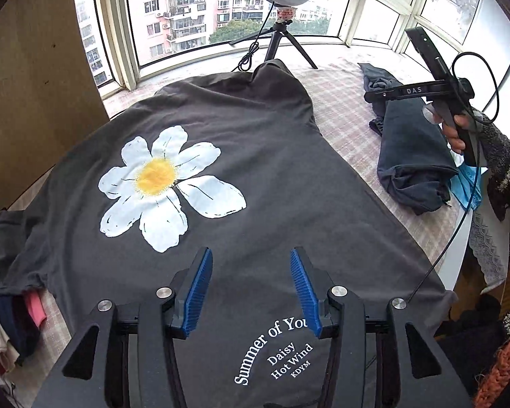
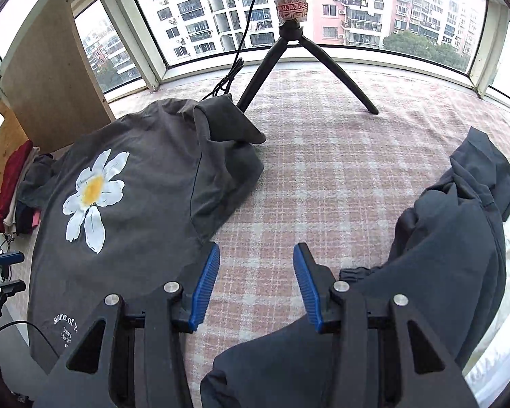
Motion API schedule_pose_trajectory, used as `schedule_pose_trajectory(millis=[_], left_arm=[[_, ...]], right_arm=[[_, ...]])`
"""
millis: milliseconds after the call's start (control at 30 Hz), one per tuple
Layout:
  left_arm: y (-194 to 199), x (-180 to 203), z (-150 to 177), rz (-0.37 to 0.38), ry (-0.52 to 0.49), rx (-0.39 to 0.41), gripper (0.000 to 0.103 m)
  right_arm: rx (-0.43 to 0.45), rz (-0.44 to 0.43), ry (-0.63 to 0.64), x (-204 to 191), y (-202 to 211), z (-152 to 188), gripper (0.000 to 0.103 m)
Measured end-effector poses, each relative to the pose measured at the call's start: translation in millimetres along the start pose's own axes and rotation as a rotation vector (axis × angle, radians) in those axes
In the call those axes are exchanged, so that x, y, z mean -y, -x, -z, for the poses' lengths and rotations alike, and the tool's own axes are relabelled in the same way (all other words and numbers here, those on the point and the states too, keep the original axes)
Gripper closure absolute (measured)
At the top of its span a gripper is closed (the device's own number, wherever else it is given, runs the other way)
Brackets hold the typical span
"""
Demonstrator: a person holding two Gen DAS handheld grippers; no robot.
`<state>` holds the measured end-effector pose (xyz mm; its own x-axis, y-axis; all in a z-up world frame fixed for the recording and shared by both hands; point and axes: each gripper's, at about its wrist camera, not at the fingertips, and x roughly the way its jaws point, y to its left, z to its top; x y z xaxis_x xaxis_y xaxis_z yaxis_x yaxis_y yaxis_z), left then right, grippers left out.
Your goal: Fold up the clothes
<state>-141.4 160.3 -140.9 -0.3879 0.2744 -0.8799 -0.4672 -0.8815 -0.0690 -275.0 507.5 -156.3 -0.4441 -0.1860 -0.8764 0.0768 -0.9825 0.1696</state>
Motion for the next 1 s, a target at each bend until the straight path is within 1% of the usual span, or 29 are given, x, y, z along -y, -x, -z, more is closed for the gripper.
schedule_pose_trajectory(millis=[167, 267, 300, 333, 400, 433, 467, 500, 567, 600, 667, 700, 733, 767, 800, 833, 867, 933, 1000], left_arm=[[-38, -10, 20, -0.128, 0.185, -0.106, 0.055], [-55, -21, 38, -0.158, 0.296, -0.159, 0.055], [-59, -25, 43, -0.161, 0.332, -0.174, 0.055], [-62, -28, 47, -0.165, 0.356, -0.188, 0.055], [-67, -33, 54, -0.174, 0.391, -0.215, 0.055], [-68, -33, 54, -0.175, 0.395, -0.222, 0.055], [-68, -33, 53, -0.175, 0.391, -0.224, 0.055], [-68, -33, 51, -0.175, 0.386, -0.226, 0.055], [-67, -32, 49, -0.175, 0.377, -0.230, 0.055], [-67, -31, 47, -0.175, 0.373, -0.232, 0.055], [-67, -30, 45, -0.175, 0.364, -0.236, 0.055], [-67, -30, 43, -0.175, 0.359, -0.238, 0.055], [-67, -30, 42, -0.175, 0.355, -0.240, 0.055], [-67, -29, 41, -0.175, 0.350, -0.241, 0.055], [-67, -29, 39, -0.175, 0.346, -0.243, 0.055], [-67, -25, 34, -0.172, 0.332, -0.240, 0.055], [-68, -19, 27, -0.167, 0.311, -0.234, 0.055], [-69, -6, 11, -0.157, 0.271, -0.221, 0.055], [-71, 18, -9, -0.122, 0.198, -0.189, 0.055]], right_arm=[[-0.055, -0.094, -0.037, 20, -75, -48, 0.058], [-0.095, -0.150, -0.037, 21, -106, -59, 0.058], [-0.089, -0.167, -0.031, 20, -109, -61, 0.058], [-0.068, -0.182, -0.021, 18, -108, -63, 0.058], [-0.065, -0.240, -0.014, 15, -112, -64, 0.059], [-0.067, -0.255, 0.001, 13, -113, -64, 0.066], [-0.065, -0.256, 0.027, 9, -113, -62, 0.078], [-0.064, -0.256, 0.053, 5, -113, -61, 0.096], [-0.046, -0.251, 0.067, 2, -103, -59, 0.096], [-0.025, -0.241, 0.059, 5, -92, -58, 0.096], [0.032, -0.206, -0.003, 17, -56, -52, 0.096], [0.043, -0.222, -0.034, 23, -43, -46, 0.096], [0.041, -0.251, -0.056, 28, -34, -40, 0.096], [0.022, -0.239, -0.048, 28, -32, -34, 0.093], [-0.011, -0.192, -0.014, 25, -34, -30, 0.081], [-0.039, -0.134, 0.008, 25, -37, -28, 0.072], [-0.039, -0.104, 0.002, 32, -39, -28, 0.056], [0.004, -0.117, -0.049, 54, -38, -34, 0.055], [0.060, -0.159, -0.108, 80, -38, -49, 0.055]])
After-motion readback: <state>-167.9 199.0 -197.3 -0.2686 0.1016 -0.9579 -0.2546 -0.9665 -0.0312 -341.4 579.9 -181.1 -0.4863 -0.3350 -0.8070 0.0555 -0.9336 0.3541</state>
